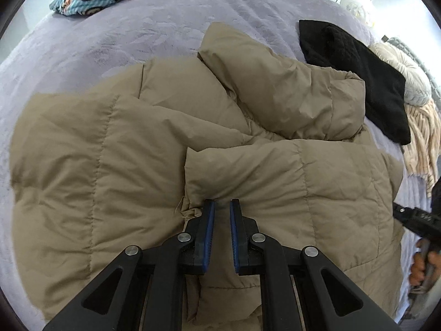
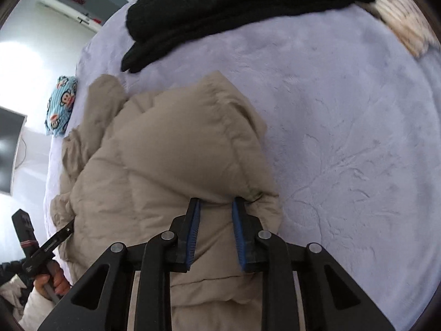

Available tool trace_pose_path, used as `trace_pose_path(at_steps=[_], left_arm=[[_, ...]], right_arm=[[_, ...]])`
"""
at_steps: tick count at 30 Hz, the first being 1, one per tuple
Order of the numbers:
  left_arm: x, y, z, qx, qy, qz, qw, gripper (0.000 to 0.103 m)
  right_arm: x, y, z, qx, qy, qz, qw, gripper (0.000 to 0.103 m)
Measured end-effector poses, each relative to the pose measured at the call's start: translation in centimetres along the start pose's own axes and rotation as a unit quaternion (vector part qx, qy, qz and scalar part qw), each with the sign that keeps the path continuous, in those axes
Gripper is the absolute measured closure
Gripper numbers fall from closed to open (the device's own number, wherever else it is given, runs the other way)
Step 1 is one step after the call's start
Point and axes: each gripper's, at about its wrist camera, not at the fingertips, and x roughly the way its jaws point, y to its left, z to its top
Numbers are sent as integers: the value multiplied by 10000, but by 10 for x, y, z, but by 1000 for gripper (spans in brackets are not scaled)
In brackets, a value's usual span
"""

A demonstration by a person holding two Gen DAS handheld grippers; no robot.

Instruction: Fold large clothes

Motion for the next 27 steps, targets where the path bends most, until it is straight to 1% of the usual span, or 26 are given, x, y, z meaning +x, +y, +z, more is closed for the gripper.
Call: trace_pose_path(at_steps=[2,5,8,9,12,14,19,21,22,24,27], left_arm=[[4,0,0,20,-20,-18,10000,90],[0,-3,0,36,-24,74,10000,90],[-17,-8,-1,103,-84,279,9995,90],[-23,-8,-2,113,-116,298,9994,90],[-42,-8,-11,167,-169,287,9993,90],[-50,-8,-20,222,-139,323,9991,90],[-52,-4,-42,249,49,576,9980,90],[-56,-3,-50,220,60,624,9978,90],[-59,-2,-54,215,58,649,9976,90],[-64,-4,-59,217,52,713,9972,90],[-75,-9,-68,239,25,803,9965,90]], right_arm=[[2,0,-1,-28,-52,-8,10000,80],[-3,6,0,-47,-56,-56,10000,80],[-10,12,3,-85,-76,-164,9998,80],[-12,14,2,-105,-94,-201,9997,77],[-21,21,-5,-138,-151,-350,9992,76],[-30,27,-11,-190,-225,-438,9986,75],[-54,32,-33,-282,-316,-537,9977,66],[-62,34,-43,-328,-301,-594,9972,64],[-66,34,-48,-320,-275,-604,9973,60],[-72,32,-58,-242,-219,-556,9979,54],[-80,25,-76,-101,-121,-472,9988,51]])
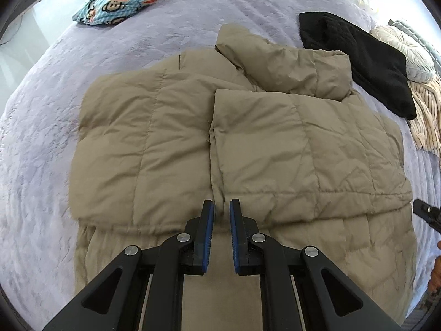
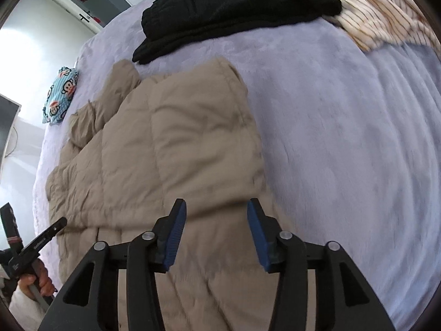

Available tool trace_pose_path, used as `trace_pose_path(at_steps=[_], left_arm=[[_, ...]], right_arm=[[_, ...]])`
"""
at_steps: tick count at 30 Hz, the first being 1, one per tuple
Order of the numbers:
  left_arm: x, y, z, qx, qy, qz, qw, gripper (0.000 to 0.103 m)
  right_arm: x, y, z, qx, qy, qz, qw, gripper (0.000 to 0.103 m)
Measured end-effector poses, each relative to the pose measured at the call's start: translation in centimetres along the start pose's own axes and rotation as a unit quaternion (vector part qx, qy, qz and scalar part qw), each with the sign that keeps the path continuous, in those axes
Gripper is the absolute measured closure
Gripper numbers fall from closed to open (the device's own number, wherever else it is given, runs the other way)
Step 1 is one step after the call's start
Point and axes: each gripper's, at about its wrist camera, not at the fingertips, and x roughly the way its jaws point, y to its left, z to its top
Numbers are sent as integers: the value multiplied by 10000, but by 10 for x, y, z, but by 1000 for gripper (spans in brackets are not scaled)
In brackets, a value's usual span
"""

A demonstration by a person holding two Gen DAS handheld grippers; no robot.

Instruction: Fold large clothes

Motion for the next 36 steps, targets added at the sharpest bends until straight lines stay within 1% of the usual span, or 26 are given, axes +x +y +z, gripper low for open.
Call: trace_pose_path(at_steps=[3,6,12,16,17,18,19,20,21,22,26,30,31,32,36], left_arm=[[-14,-5,-13,44,-50,-32,10000,89],[-25,-13,-26,92,-68,-25,9999,89],[-35,-20,-59,0,64,-126,9999,89],[-34,-22,-80,-112,216,-119,9996,89],[-36,-21,-85,-155,243,-138,9995,82],[-37,-21,-89,-169,259,-148,9994,37],[-39,-21,-92,-191,261,-141,9994,12],[-44,-20,-96,-224,159,-106,9996,0],[-51,-21,-100,-185,-2,-108,9998,0],[-51,-23,-100,-134,-7,-113,9998,0],[-49,-22,-108,-139,105,-39,9998,0],[-54,-18,-120,-117,218,130,9996,0],[-55,-17,-122,-111,243,154,9995,0],[-58,-15,-126,-102,276,166,9994,0],[-68,-4,-139,-94,402,161,9990,0]], right_arm=[[-6,-8,-18,143,129,125,9997,42],[-14,-12,-34,155,207,202,9995,40],[-16,-15,-59,102,448,338,9984,37],[-15,-12,-73,8,566,423,9975,31],[-16,-11,-75,-13,572,434,9974,30],[-16,-10,-77,-35,575,445,9973,29],[-17,-9,-79,-51,575,452,9973,28],[-17,-9,-80,-52,572,469,9972,28],[-18,-8,-82,-52,568,485,9972,28],[-19,-7,-83,-59,559,498,9972,28],[-23,-3,-93,-40,546,503,9972,28],[-26,0,-102,-23,528,496,9974,28],[-27,1,-106,6,522,499,9974,22],[-29,1,-109,39,509,512,9974,20],[-38,6,-127,82,486,472,9977,20]])
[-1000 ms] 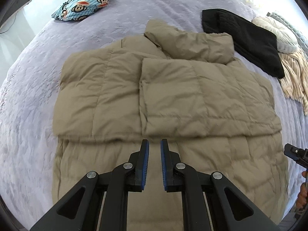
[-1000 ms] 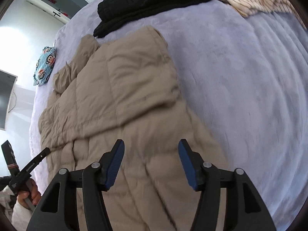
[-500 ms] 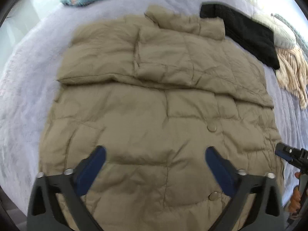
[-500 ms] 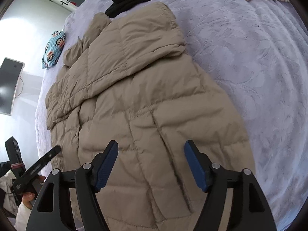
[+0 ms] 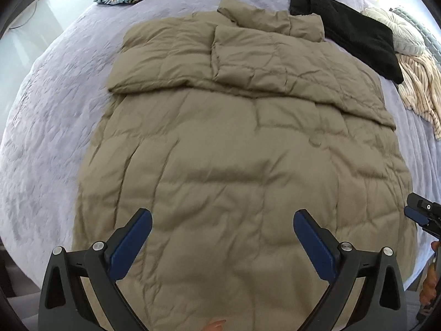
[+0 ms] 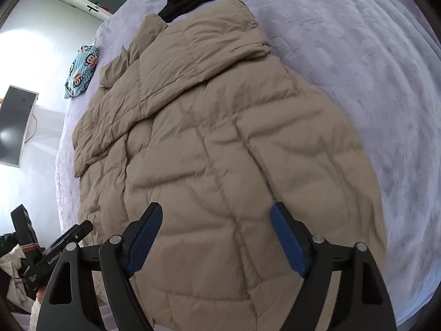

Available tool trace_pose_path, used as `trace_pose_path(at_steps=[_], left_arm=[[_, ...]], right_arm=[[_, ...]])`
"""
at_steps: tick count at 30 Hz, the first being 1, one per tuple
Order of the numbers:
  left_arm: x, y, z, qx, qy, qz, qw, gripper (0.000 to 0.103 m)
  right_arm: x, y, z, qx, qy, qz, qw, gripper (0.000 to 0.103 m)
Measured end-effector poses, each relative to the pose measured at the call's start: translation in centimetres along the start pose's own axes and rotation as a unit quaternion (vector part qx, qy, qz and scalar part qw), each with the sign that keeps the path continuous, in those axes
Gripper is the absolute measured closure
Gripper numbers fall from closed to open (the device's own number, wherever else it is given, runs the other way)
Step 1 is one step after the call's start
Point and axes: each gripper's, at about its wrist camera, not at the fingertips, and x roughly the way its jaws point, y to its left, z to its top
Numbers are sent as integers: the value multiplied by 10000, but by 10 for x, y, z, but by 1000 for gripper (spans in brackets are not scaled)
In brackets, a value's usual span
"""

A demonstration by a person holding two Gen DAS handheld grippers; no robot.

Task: Fold large clothes
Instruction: 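Open both tools and lift them off the folded jacket, then grasp the khaki jacket hem with both tools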

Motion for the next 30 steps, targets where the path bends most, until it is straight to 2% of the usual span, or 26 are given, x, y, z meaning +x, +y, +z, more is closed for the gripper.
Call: trace_pose_path(at_steps=[6,14,15,16,18,25,26,30], left_arm=[[-13,20,-26,-151,184,-56,9997,0],[-21,38,-55,-43,348,-16,9994,0],[-22,40,-58,-38,354,-14,9994,0],[-22,42,-60,-26,360,-7,9993,0],[-24,47,-65,-8,368,18,9993,0],[-30,78,-82,-184,439,8,9989,0],[-31,85,-85,-253,473,-45,9986,0],[-37,110,-98,-588,547,-693,9944,0]], right_arm=[[-14,-2,-32,326,-16,73,9994,16],[-28,-9,-75,927,-173,28,9955,14],[-30,-10,-80,1040,-207,18,9944,13],[-31,-12,-83,1148,-233,14,9931,3],[-35,-16,-90,1379,-329,13,9899,0],[-39,-28,-108,1810,-43,-30,9835,0],[-40,-32,-111,1884,0,-52,9821,0],[-47,-51,-122,2214,23,57,9752,0]])
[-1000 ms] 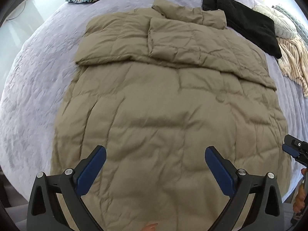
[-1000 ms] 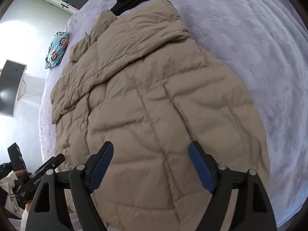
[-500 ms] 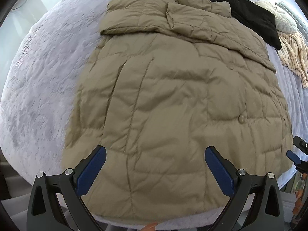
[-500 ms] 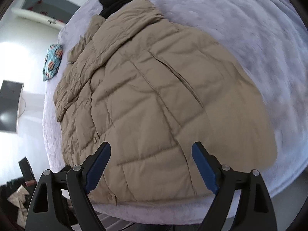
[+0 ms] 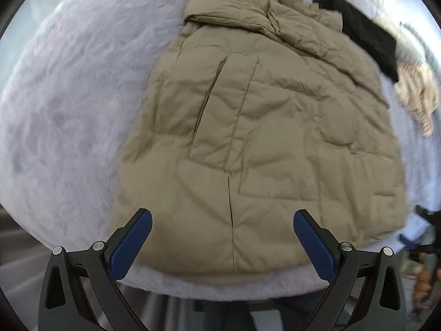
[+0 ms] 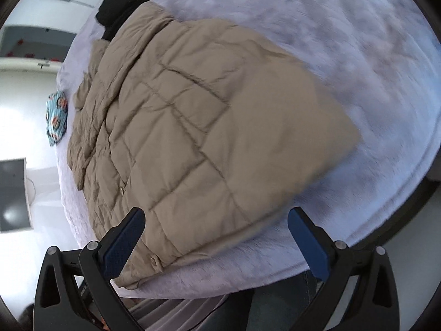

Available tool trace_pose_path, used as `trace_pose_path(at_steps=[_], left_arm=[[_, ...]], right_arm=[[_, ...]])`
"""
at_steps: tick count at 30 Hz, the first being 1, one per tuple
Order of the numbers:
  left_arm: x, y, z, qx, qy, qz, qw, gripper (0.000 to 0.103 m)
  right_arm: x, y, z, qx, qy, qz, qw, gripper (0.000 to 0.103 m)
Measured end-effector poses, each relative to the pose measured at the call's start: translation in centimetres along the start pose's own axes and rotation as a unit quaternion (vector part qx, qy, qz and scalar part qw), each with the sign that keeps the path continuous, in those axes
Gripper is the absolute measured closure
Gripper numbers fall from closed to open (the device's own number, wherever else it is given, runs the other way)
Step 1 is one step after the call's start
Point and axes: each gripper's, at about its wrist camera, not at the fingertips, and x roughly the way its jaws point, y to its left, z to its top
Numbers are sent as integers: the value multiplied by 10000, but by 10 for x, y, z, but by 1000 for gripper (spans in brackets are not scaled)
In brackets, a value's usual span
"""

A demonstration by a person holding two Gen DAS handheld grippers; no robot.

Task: Fold large clothes
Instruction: 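Grasp the khaki jacket hem with both tools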

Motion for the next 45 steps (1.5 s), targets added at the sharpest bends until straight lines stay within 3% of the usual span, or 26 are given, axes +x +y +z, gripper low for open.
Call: trace_pose_path(at_steps=[7,14,19,22,23,24,25,26,27,28,30,31,39,45], left_arm=[[5,41,-32,-858,279,-1100,9898,0],[39,47,-50,-1342,667,-1280,9804,0],[46,48,-39,-1619,456,-1468,9747,1],[52,49,-32,-1760,513,-1544,9708,27],[53,50,-31,-1765,529,-1539,9707,48],[53,52,-30,-1769,552,-1551,9704,72],[54,55,-29,-1811,571,-1665,9676,80],[52,59,-30,-1873,560,-1748,9650,85],[49,61,-29,-1920,513,-1759,9641,89],[47,59,-28,-1914,475,-1761,9644,90],[37,55,-24,-1867,358,-1743,9662,91],[32,54,-22,-1848,305,-1759,9664,91],[-38,30,37,-1470,-496,-1961,9682,91],[-87,-9,121,-994,-1248,-1934,9681,91]], right_arm=[[1,-36,5,636,125,435,9970,0],[20,-62,11,1035,455,636,9916,0],[28,-65,17,1283,429,1138,9842,0],[34,-66,21,1428,428,1365,9794,3],[36,-68,21,1524,429,1363,9779,5],[38,-69,22,1607,435,1381,9763,10],[40,-72,22,1706,454,1416,9741,19],[42,-76,21,1842,485,1467,9707,25],[44,-75,19,1926,500,1482,9687,39],[45,-78,17,2011,505,1467,9672,59],[43,-80,16,2100,484,1538,9643,87],[40,-78,16,2085,465,1576,9641,92],[-5,0,56,827,254,1866,9786,95],[-45,81,122,-24,-4,2129,9771,95]])
